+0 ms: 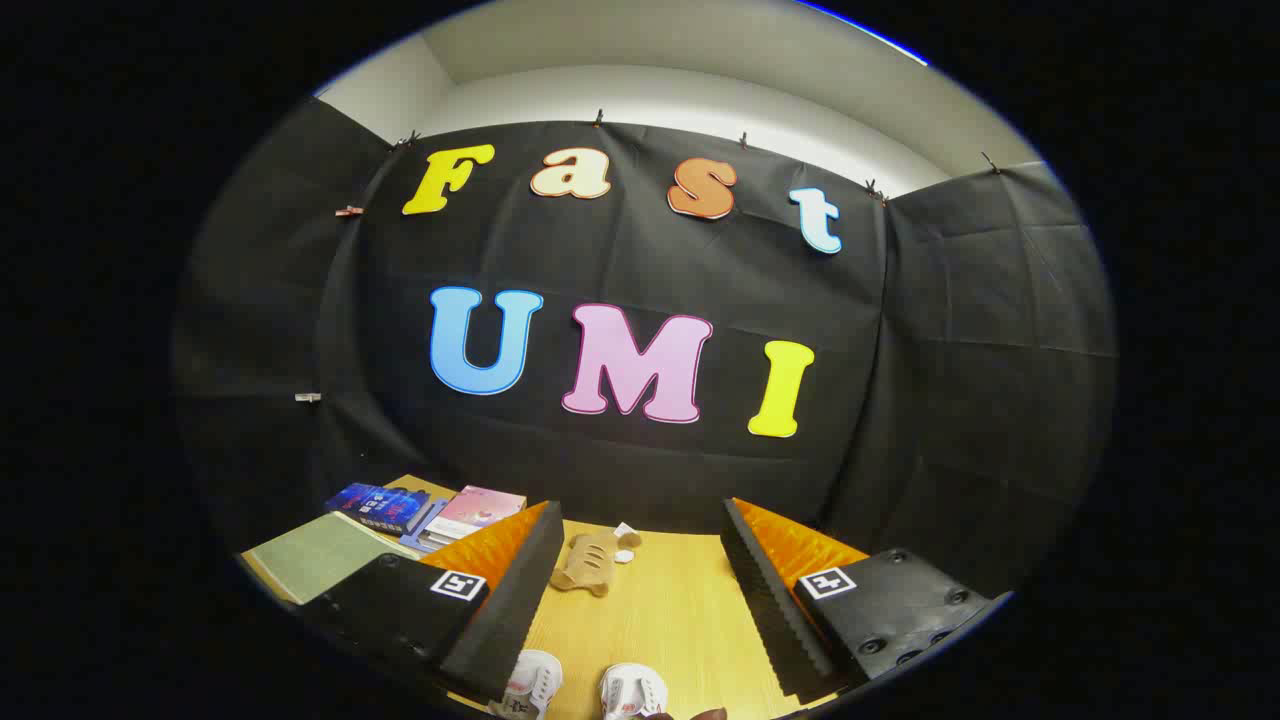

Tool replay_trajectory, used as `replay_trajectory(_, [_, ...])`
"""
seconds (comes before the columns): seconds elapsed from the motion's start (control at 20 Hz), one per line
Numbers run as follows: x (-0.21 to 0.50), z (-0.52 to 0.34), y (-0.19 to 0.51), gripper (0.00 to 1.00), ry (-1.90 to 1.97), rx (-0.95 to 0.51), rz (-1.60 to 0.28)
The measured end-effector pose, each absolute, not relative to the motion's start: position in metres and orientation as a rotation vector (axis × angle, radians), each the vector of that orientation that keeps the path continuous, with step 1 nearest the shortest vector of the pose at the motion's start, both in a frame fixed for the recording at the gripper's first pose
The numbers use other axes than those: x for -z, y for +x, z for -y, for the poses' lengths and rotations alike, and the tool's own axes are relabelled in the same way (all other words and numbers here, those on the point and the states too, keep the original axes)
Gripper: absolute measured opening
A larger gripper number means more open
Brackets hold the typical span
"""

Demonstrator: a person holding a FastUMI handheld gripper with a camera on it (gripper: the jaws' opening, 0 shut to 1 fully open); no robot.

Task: Open the storage box then place both shoes into the box .Put the left shoe in first, then the right shoe, with the right side of both shoes facing outward in a uniform manner.

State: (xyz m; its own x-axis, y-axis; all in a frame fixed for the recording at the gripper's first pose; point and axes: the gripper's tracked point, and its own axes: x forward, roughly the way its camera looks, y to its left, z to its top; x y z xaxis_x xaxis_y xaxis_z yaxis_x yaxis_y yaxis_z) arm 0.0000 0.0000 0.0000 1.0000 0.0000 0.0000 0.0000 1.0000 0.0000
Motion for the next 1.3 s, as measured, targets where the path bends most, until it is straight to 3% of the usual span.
replay_trajectory(1.3, [0.0050, -0.0039, 0.0011, 0.97, 0.009, -0.027, -0.042])
